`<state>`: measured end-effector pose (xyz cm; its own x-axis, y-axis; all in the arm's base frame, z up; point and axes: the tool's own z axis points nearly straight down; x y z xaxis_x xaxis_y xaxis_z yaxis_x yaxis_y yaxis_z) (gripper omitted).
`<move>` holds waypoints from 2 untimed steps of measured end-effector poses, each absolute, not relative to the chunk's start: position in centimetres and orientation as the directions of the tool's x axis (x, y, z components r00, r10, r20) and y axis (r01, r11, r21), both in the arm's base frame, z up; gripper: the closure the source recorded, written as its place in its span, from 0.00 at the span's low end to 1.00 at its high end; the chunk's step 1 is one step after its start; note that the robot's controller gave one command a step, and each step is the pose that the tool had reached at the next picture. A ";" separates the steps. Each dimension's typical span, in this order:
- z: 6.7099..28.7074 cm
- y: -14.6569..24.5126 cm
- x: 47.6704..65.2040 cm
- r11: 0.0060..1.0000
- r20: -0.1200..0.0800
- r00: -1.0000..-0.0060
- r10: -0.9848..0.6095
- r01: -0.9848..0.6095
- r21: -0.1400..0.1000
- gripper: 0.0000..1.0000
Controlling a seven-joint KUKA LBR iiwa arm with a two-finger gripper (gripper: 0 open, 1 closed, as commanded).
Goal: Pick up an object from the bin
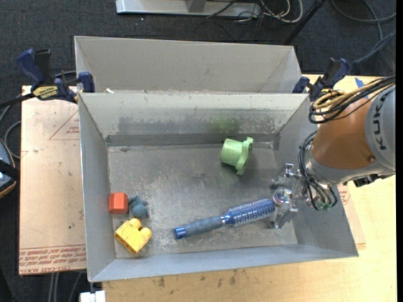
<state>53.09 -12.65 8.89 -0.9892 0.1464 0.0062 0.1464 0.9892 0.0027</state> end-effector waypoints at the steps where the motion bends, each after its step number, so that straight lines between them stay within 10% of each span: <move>1: 9.3 -12.8 53.3 0.989 0.000 -0.989 0.146 0.146 0.001 1.00; 2: 22.9 -11.4 52.1 1.000 -0.011 -1.000 -0.001 -0.001 -0.002 1.00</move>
Offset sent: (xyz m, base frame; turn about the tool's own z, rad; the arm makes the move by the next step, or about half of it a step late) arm 0.0000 0.0000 0.0000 0.0000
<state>52.15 -11.36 22.86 -0.9999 -0.0007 -0.0105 -0.0006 1.0000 -0.0016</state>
